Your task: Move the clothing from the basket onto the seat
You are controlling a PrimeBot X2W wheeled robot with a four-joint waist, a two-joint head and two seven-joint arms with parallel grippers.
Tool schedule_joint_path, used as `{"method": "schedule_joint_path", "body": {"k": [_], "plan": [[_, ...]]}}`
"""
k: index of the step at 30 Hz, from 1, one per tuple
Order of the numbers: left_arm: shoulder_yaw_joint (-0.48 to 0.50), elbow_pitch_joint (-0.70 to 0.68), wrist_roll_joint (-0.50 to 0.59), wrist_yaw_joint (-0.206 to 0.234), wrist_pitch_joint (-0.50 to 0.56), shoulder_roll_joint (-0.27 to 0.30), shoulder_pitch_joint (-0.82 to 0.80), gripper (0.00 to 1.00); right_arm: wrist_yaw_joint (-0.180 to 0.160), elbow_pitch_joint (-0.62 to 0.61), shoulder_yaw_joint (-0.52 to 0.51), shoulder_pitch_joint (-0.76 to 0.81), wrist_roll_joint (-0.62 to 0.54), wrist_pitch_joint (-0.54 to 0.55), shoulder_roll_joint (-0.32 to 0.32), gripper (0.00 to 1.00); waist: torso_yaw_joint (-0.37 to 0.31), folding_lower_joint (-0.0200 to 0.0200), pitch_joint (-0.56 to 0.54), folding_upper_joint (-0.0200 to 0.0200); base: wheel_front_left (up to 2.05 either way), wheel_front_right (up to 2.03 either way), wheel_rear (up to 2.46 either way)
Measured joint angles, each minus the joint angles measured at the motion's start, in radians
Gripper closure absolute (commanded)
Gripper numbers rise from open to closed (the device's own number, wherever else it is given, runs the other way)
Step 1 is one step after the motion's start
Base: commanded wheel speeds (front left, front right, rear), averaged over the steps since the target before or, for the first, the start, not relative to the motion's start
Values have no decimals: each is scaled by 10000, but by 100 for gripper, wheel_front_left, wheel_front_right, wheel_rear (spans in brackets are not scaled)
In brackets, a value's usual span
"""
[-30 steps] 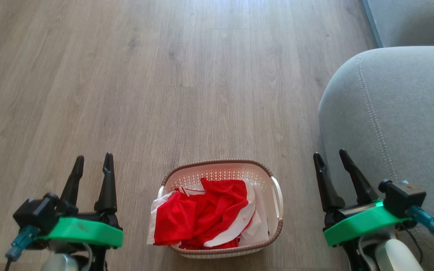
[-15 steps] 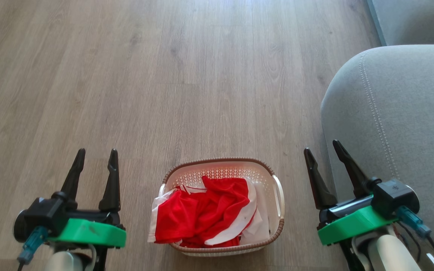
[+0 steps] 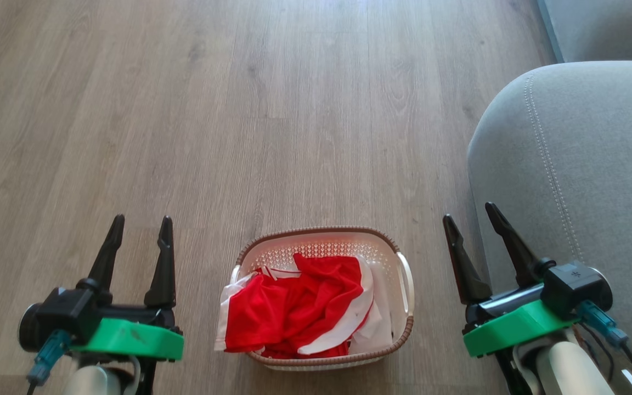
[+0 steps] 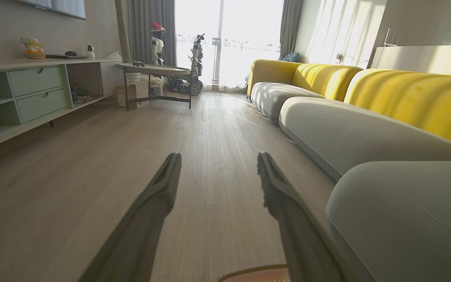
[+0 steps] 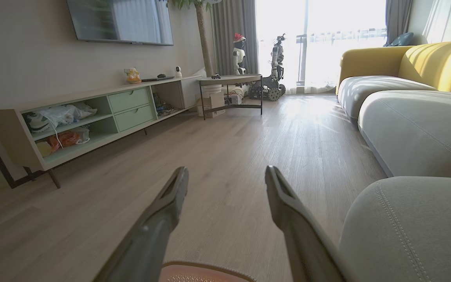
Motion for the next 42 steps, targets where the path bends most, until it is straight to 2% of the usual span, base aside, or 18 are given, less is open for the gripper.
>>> {"method": "schedule_joint_path", "body": {"k": [10, 26, 42], "plan": [[15, 0, -73, -75, 0, -2, -11, 0, 0, 280, -105, -2, 0, 0, 15, 0, -115, 0, 262, 0, 0, 0, 0], [-100, 395, -119, -88, 0, 2, -709, 0, 0, 888, -637, -527, 0, 328, 176, 0, -467, 0, 1350, 0, 0, 0, 0], [-922, 2130, -293, -171, 472, 58, -2468, 0, 0, 823, -980, -1199, -88, 426, 238, 0, -960, 0, 3144, 0, 0, 0, 0]]}}
